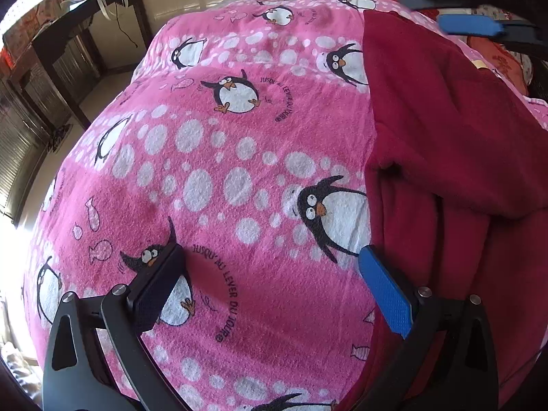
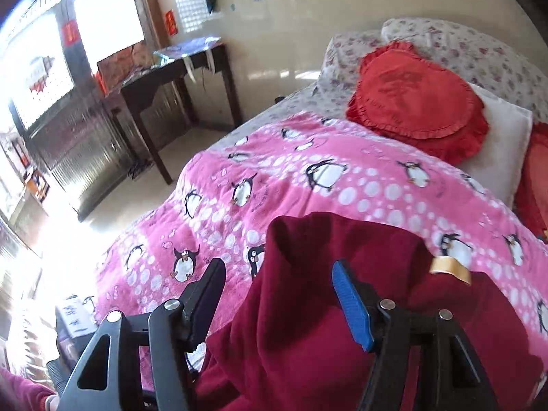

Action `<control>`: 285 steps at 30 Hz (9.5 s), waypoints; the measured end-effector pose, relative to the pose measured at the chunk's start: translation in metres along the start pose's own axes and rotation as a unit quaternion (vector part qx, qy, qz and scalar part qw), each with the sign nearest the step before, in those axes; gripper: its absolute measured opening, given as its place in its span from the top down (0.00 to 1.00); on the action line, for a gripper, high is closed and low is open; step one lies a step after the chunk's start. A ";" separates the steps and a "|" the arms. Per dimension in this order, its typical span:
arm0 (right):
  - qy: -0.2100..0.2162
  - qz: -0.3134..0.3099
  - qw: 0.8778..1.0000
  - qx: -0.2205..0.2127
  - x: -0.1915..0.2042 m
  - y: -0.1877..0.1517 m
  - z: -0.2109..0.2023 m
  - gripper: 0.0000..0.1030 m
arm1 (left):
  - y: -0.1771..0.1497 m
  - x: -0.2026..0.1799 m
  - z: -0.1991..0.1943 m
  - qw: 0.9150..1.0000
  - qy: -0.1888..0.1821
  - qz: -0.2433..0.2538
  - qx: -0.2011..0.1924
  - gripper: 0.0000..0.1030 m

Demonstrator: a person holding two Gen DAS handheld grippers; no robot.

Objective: Fold small clothes

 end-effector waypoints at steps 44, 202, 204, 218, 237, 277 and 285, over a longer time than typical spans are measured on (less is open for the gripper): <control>-0.234 0.241 0.941 -0.034 -0.228 -0.162 -0.145 0.57 | 0.073 -0.037 -0.030 0.996 0.004 0.042 -0.083 0.01; 0.025 0.213 0.975 -0.051 -0.136 -0.137 -0.149 0.57 | 0.152 -0.086 -0.014 0.984 -0.141 0.042 -0.102 0.09; 0.029 0.216 0.975 -0.052 -0.138 -0.138 -0.151 0.57 | 0.156 -0.092 -0.005 0.985 -0.145 0.040 -0.091 0.14; 0.012 0.236 0.969 -0.076 -0.153 -0.143 -0.172 0.57 | 0.167 -0.084 -0.024 0.975 -0.187 0.037 -0.113 0.89; -0.074 0.261 0.959 -0.084 -0.193 -0.162 -0.193 0.54 | 0.106 -0.023 -0.046 0.976 -0.183 -0.032 -0.118 0.91; -0.145 0.254 0.953 -0.082 -0.260 -0.143 -0.171 0.87 | 0.074 -0.054 -0.031 0.982 -0.170 0.009 -0.083 0.91; -0.184 0.279 0.939 -0.083 -0.272 -0.156 -0.185 0.87 | 0.068 -0.051 -0.023 0.982 -0.173 0.005 -0.072 0.91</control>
Point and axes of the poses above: each gripper's, at about its wrist camera, not at the fingertips, and z roughly the way its jaws point, x to its left, y to its top, the point moved 6 cm from there along z, roughly the way its jaws point, and after that the axes turned 6 degrees about z, right-handed, at the moved point
